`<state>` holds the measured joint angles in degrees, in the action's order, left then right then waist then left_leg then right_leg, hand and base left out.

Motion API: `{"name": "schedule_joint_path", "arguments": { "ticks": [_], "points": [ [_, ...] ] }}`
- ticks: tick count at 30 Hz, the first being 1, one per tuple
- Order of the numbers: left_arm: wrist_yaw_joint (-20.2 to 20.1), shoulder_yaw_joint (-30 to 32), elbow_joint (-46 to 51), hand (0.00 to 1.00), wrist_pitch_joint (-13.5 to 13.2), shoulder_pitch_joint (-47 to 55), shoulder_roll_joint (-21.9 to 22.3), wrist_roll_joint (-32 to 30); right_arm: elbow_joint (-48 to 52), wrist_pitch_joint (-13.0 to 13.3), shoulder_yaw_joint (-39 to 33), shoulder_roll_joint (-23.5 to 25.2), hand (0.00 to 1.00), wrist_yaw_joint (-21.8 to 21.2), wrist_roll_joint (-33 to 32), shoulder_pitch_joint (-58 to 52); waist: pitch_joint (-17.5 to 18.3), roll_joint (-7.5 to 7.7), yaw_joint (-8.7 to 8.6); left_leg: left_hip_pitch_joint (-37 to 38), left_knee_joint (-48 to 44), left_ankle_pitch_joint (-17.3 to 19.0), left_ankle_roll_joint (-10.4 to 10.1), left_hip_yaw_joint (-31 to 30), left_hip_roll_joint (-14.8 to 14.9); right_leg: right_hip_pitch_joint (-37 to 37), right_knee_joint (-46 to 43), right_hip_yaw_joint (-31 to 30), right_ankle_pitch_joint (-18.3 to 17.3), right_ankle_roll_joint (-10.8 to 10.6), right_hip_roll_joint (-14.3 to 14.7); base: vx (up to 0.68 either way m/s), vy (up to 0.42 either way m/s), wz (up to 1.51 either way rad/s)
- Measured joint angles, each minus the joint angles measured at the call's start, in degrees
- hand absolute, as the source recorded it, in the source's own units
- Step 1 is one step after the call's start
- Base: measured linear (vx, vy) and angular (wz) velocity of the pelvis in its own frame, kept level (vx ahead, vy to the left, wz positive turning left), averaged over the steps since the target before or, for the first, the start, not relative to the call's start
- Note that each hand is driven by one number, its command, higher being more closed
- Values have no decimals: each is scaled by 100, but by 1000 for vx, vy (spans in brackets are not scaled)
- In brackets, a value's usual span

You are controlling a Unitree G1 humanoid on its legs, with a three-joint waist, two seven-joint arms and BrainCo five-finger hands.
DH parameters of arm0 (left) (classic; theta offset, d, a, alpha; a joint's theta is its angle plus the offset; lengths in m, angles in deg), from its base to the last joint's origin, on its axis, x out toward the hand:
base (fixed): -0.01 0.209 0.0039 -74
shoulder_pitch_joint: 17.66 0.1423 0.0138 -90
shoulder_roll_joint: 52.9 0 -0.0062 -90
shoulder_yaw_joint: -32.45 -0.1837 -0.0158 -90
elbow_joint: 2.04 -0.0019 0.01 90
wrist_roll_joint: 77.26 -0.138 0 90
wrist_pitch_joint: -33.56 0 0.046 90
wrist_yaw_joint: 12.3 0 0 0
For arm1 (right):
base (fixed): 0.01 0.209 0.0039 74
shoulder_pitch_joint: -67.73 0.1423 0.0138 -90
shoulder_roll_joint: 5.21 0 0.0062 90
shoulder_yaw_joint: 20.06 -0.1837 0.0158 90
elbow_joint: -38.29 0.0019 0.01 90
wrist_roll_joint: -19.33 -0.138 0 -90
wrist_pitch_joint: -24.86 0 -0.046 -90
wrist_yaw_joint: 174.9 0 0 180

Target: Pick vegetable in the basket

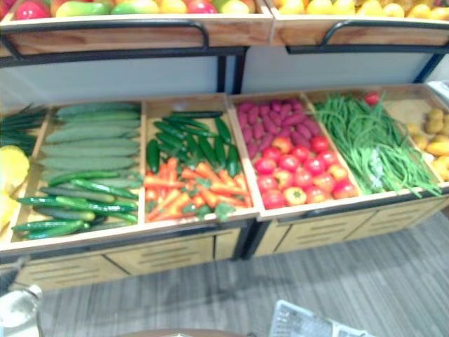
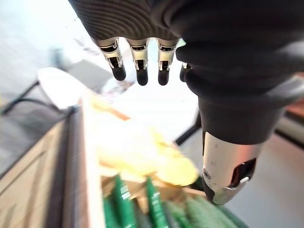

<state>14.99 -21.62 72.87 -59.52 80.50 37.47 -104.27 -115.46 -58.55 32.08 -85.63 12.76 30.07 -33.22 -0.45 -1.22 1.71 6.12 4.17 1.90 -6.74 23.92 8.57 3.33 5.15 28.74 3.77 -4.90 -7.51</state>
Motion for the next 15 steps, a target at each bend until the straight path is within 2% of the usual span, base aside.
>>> {"name": "schedule_joint_path", "arguments": {
  "ticks": [2,3,5,7,9,11,13,14,15],
  "points": [
    [-51,-679,284,0,-20,19,-465,-696,47,0,0,-112,100,-24,0,27,1,-153,-13,14,73,-26,40,2,-34,-22,-18,-3,3,-4,-39,-50,20,3],
    [-86,-813,388,0,-51,19,-592,-825,47,-2,-1,-141,100,-37,2,42,-3,-166,-16,12,78,-28,42,8,-37,-34,-17,-13,4,-7,-39,-39,9,-7],
    [-192,-1375,670,0,-254,19,-1207,-1187,91,-2,5,-236,100,-66,47,94,-21,-225,-39,3,82,-24,40,109,-30,-113,-20,-127,6,-8,-24,-25,-6,-20],
    [-338,-1837,677,0,-454,22,-1606,-1374,207,0,7,-315,100,-71,49,122,-49,-262,-95,-10,103,-20,35,233,-33,-225,-21,-268,9,-10,-9,-21,-14,-32],
    [-618,-2501,554,0,-780,-17,-2034,-1633,275,14,8,-459,100,-74,48,199,-93,-377,-281,-7,114,-8,23,387,-38,-335,-30,-438,22,-24,7,1,-11,-40],
    [-784,-2915,366,0,-958,-147,-2275,-1702,298,33,18,-510,100,-75,46,213,-133,-430,-355,2,116,2,11,436,-42,-371,-33,-501,22,-25,23,19,-10,-30],
    [-1036,-3690,-136,0,-1211,-513,-2733,-1717,445,49,80,-531,100,-78,48,266,-224,-532,-479,5,116,9,-1,631,-40,-504,-49,-714,36,-6,40,21,-13,-45],
    [-1111,-3840,-263,0,-1282,-614,-2826,-1714,462,68,122,-540,100,-78,46,291,-279,-534,-504,12,116,9,-2,710,-38,-532,-56,-763,41,0,52,2,-30,-49],
    [-1271,-4103,-514,0,-1398,-818,-2970,-1712,488,125,263,-565,100,-85,46,347,-396,-549,-615,4,115,9,-2,850,-36,-645,-90,-915,42,3,93,-8,-36,-43]
  ]
}}
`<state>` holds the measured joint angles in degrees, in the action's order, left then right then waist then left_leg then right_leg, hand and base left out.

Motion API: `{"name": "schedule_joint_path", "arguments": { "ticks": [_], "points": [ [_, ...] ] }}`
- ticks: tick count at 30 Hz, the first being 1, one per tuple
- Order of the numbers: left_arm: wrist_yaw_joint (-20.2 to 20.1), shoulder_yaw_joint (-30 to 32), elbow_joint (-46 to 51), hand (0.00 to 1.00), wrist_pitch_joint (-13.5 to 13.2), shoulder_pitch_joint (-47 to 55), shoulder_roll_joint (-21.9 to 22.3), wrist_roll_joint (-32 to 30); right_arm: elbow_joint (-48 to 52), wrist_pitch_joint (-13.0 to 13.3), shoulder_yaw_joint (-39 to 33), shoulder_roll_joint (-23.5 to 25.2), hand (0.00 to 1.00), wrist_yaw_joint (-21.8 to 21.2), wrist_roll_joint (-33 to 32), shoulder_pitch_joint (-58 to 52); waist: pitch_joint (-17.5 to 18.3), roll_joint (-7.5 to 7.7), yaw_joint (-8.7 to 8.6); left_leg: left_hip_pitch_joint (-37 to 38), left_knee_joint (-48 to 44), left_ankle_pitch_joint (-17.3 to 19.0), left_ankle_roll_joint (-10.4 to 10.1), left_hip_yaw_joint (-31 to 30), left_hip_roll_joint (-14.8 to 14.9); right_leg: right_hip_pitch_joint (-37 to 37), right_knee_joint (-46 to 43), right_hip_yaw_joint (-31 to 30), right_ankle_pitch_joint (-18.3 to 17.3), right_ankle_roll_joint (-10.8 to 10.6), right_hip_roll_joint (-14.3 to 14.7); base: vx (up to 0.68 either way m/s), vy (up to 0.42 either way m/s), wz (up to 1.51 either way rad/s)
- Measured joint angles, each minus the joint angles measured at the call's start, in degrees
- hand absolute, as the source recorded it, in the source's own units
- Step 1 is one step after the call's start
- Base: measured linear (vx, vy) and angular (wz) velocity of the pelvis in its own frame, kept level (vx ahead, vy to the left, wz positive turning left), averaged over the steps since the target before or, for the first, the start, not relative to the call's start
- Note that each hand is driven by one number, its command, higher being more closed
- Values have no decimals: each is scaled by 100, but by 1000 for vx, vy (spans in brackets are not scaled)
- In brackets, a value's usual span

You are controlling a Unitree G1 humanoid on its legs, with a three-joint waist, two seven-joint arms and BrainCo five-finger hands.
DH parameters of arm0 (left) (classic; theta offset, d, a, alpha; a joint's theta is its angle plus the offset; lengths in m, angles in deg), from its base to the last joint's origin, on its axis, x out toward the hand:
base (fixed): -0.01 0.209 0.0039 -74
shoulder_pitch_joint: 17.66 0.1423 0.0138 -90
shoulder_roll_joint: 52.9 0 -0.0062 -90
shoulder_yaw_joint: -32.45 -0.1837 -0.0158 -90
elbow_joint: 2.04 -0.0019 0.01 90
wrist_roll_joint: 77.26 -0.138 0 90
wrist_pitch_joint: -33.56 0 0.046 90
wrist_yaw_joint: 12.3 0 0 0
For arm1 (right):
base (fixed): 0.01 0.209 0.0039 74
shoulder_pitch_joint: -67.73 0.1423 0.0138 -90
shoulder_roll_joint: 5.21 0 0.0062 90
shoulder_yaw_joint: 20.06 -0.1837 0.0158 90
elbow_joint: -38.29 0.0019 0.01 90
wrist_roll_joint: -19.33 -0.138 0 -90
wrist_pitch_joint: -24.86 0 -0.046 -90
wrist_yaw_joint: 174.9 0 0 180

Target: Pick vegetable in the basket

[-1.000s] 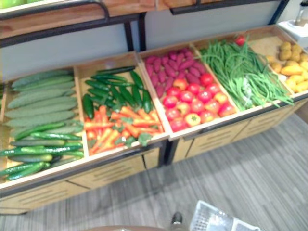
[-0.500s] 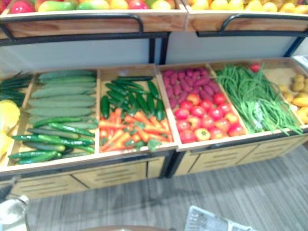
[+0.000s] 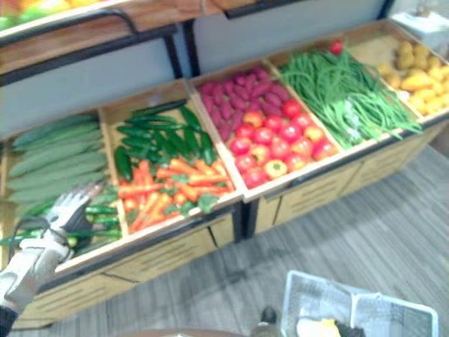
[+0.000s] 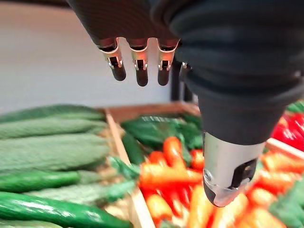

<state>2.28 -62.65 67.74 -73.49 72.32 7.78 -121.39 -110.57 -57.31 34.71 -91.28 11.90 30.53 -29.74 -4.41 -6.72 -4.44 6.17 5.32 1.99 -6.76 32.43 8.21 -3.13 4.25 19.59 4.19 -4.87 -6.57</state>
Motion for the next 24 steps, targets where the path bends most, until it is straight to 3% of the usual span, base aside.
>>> {"name": "schedule_joint_path", "arguments": {
  "ticks": [8,11,18,24],
  "points": [
    [-454,-426,-437,0,17,-914,-32,73,160,34,283,-44,100,1,-1,89,-322,-60,-54,-16,-114,-2,-2,664,-58,-472,-164,-721,39,41,-16,18,-23,-48],
    [-462,-432,-518,0,115,-1275,-32,70,235,35,411,-44,100,7,1,90,-393,-82,-161,-75,-184,-1,-3,755,-73,-586,-233,-799,39,41,-53,-13,-19,-14],
    [-405,-447,-761,0,546,-1901,22,53,315,36,414,-38,100,7,-1,115,-567,-23,-151,-240,-408,19,-29,933,-46,-762,-291,-1084,39,41,-72,-29,-22,-9],
    [-377,-442,-752,0,636,-2158,24,53,422,38,413,-29,100,7,-1,143,-650,-14,-129,-377,-484,22,-29,934,-27,-876,-343,-1128,39,41,-89,-62,-31,3]
  ]
}}
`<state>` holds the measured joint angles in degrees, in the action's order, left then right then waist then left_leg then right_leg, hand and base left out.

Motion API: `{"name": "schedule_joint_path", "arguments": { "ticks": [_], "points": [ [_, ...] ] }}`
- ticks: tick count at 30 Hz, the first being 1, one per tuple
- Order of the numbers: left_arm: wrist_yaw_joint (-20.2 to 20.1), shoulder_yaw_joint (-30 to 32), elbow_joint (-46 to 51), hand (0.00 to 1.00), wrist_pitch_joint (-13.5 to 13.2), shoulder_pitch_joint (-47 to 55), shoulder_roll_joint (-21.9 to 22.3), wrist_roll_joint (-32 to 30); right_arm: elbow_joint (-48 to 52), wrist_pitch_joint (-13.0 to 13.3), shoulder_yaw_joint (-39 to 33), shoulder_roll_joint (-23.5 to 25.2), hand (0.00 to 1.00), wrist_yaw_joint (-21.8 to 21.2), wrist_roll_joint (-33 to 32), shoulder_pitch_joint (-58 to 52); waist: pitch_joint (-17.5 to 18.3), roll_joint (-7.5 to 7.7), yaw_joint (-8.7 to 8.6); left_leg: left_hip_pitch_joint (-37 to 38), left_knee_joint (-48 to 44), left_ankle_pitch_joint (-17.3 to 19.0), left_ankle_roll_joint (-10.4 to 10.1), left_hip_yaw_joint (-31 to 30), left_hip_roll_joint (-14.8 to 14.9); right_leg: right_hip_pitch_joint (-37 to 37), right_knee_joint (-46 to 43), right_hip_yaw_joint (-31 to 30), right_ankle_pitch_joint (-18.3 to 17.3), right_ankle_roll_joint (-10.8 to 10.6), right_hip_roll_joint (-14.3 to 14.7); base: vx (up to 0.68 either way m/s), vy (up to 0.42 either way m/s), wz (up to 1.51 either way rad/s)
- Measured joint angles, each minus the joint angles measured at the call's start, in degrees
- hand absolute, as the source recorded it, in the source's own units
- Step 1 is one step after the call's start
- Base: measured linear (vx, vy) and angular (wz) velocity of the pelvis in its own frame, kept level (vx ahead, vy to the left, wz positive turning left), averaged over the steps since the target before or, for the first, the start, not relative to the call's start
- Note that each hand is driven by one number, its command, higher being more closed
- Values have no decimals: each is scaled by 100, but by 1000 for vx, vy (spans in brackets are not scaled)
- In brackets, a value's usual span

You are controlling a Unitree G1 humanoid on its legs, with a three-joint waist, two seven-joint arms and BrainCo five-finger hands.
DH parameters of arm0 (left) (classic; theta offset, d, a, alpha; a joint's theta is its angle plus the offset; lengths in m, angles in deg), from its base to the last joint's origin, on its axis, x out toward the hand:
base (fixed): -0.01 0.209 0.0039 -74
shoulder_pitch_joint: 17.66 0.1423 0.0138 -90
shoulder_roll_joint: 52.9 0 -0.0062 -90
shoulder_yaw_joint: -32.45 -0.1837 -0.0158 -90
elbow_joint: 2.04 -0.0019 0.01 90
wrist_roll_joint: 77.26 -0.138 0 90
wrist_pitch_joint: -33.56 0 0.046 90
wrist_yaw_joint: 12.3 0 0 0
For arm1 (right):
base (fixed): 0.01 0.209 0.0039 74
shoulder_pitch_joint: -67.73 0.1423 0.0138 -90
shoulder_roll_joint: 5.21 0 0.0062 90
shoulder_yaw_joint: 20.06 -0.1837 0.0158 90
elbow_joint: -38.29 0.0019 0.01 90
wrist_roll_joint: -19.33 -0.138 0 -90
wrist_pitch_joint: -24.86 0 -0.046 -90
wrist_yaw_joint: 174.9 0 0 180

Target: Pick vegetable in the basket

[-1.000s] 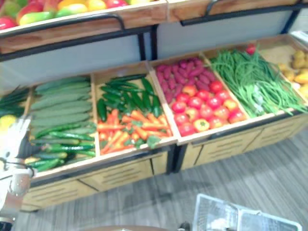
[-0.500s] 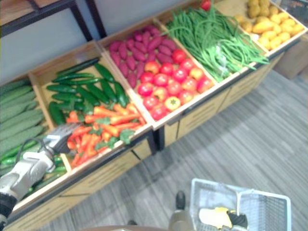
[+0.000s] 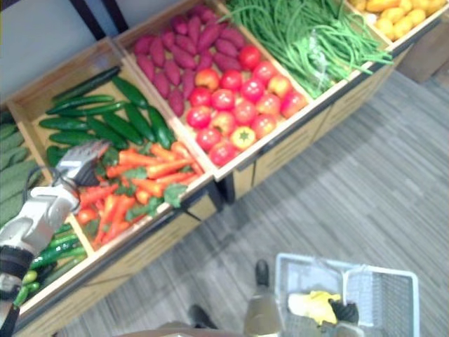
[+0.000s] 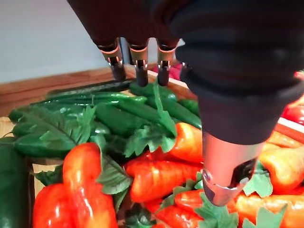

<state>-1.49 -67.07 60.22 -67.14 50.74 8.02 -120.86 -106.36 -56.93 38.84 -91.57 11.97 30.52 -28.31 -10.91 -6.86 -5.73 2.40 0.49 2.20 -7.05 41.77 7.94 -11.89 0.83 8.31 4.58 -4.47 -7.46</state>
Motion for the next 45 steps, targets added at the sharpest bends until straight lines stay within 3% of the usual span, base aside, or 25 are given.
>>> {"name": "schedule_joint_path", "arguments": {
  "ticks": [7,23,29,45],
  "points": [
    [-11,233,3,0,1,16,2,0,-2,0,0,12,100,-1,-1,4,-113,60,127,-32,-69,4,3,-33,27,2,-1,-18,0,0,1,-85,-47,2],
    [-230,783,55,0,0,503,-156,4,-30,0,5,6,100,-24,5,29,-171,46,157,-138,-59,123,2,-334,84,-3,11,158,47,15,22,-92,-49,8],
    [-255,778,201,0,-2,567,-230,11,-30,-6,0,-8,100,-92,5,64,-190,52,268,-433,-61,140,17,-340,72,-277,80,130,219,42,27,-97,-45,0],
    [-255,784,460,0,146,417,-207,13,217,-43,3,-7,100,-110,3,88,-432,136,345,-722,-96,148,41,-317,87,-520,102,145,277,41,13,-31,-19,1]
  ]
}}
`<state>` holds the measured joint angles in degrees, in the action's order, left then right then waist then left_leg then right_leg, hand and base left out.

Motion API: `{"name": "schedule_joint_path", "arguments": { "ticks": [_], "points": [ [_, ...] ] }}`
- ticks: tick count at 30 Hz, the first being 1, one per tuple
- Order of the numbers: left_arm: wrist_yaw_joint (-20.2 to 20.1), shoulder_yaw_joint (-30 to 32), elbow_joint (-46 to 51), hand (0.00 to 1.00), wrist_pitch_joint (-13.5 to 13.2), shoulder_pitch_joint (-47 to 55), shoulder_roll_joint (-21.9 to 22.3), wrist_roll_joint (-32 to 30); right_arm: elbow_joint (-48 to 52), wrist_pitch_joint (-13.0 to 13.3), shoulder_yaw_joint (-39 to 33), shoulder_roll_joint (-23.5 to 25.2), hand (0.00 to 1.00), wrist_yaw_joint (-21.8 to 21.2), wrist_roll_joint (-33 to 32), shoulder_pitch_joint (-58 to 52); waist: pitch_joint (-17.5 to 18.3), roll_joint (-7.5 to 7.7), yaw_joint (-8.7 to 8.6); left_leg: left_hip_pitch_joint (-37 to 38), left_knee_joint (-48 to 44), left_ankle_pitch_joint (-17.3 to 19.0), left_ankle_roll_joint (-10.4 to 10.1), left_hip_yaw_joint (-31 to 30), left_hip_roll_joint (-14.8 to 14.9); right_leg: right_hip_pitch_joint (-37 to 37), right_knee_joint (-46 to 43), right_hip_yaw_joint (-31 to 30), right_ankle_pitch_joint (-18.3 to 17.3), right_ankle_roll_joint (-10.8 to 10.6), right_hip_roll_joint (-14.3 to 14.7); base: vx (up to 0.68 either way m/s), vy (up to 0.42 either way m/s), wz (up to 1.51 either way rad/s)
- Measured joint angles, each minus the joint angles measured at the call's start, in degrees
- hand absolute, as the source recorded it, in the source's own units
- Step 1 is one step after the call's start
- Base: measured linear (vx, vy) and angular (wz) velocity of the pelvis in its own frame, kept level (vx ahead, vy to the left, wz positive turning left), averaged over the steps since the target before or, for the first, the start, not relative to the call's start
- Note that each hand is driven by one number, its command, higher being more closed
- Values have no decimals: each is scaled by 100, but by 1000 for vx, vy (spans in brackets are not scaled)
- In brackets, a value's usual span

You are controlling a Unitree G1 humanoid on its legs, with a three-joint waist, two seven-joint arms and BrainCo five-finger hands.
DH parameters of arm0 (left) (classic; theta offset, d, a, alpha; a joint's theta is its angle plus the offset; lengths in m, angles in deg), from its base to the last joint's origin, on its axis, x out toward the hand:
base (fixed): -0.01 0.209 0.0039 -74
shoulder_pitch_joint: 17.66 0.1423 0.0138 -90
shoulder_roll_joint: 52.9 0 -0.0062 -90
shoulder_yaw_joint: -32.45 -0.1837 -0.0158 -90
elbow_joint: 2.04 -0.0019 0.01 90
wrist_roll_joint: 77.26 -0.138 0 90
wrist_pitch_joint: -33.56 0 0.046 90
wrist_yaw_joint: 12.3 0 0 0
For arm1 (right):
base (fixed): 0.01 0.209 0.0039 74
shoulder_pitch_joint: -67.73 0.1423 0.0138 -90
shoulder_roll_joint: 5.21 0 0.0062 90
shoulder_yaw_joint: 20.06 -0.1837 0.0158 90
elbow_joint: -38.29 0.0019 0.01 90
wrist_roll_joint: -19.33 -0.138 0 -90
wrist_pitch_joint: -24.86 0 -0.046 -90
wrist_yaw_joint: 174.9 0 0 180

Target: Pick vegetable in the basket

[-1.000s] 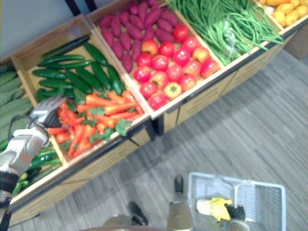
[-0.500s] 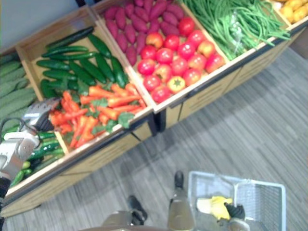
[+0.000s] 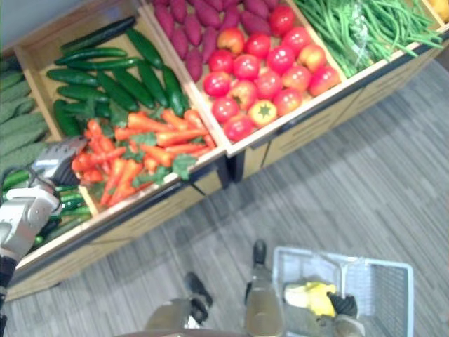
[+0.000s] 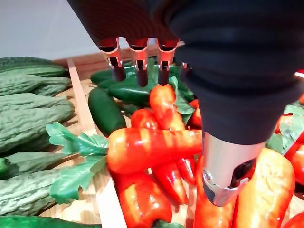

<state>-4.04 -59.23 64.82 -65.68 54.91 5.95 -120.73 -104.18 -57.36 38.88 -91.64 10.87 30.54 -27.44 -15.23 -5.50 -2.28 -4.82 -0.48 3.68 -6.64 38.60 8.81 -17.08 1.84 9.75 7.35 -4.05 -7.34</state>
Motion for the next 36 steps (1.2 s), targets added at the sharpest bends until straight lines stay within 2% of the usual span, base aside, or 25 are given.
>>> {"name": "schedule_joint_path", "arguments": {
  "ticks": [4,19,24,28,36],
  "points": [
    [0,129,198,0,65,-41,112,0,78,2,11,0,100,0,0,0,-36,46,81,-62,-21,0,-1,60,5,-83,-2,-52,0,0,3,-1,-21,-5],
    [0,384,484,0,232,-137,259,-2,556,1,69,4,100,-5,0,-2,-184,153,118,-304,-187,7,0,171,94,-282,-56,-43,0,0,6,-28,-35,0],
    [0,445,510,0,248,-142,394,-2,684,-4,127,4,100,-4,0,-8,-191,162,145,-441,-417,160,38,188,177,-364,-120,-32,0,0,4,-39,-22,2],
    [3,492,553,0,348,-148,437,-4,740,-2,251,4,100,-3,2,-8,-246,252,235,-531,-556,173,33,198,246,-411,-129,-32,1,0,19,-33,-44,-1],
    [28,685,365,0,550,-365,505,-10,996,2,451,4,100,-3,2,-7,-316,366,261,-696,-747,226,61,319,347,-563,-198,-63,96,8,38,-36,-22,-2]
  ]
}}
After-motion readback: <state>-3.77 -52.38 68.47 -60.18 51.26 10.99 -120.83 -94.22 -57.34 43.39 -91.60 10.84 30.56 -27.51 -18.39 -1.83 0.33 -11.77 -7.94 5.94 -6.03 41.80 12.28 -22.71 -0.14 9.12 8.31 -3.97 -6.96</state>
